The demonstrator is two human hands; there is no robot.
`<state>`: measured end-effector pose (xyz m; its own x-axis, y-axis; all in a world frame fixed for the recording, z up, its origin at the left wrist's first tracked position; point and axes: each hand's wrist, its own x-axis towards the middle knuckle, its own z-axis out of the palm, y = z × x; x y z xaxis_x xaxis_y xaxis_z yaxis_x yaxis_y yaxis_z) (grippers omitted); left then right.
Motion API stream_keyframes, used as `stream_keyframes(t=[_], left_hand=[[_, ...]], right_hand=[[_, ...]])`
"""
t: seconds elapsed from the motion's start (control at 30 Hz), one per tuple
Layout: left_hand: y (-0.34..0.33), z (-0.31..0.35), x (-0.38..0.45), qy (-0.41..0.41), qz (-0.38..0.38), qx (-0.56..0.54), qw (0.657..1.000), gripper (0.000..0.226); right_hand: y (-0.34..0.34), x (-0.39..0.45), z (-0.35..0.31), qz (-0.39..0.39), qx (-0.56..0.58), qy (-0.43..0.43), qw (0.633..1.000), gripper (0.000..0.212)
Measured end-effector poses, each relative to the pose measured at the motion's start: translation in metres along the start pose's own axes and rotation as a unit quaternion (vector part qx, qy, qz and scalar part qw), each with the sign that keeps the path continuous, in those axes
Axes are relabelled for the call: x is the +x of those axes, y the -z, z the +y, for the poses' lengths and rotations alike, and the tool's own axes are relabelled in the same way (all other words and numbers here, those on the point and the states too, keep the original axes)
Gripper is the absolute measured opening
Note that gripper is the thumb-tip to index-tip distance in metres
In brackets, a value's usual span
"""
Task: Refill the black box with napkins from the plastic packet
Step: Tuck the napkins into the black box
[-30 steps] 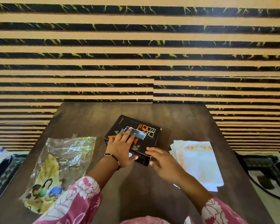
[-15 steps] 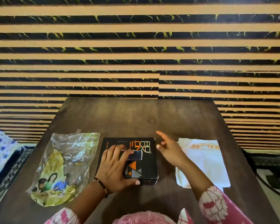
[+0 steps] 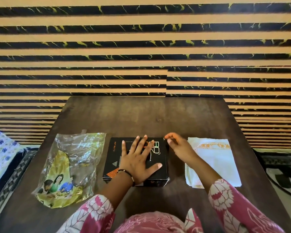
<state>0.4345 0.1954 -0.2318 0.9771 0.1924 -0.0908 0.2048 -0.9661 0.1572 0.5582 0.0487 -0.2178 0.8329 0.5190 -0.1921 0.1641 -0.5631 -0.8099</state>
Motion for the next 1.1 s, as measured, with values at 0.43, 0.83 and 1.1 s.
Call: stream_keyframes(t=[0.43, 0.83, 1.1], left_hand=[[0.001, -0.032, 0.01, -0.017, 0.009, -0.005, 1.0, 0.09], [0.003, -0.034, 0.01, -0.021, 0.005, -0.008, 1.0, 0.091], [0.0, -0.035, 0.011, -0.019, 0.008, -0.009, 1.0, 0.086]], right_hand=[[-0.033, -0.043, 0.045, -0.092, -0.349, -0.017, 0.933, 0.063], [-0.031, -0.028, 0.028, -0.107, -0.355, -0.111, 0.922, 0.063], [-0.027, -0.062, 0.009, -0.056, -0.157, -0.023, 0.986, 0.034]])
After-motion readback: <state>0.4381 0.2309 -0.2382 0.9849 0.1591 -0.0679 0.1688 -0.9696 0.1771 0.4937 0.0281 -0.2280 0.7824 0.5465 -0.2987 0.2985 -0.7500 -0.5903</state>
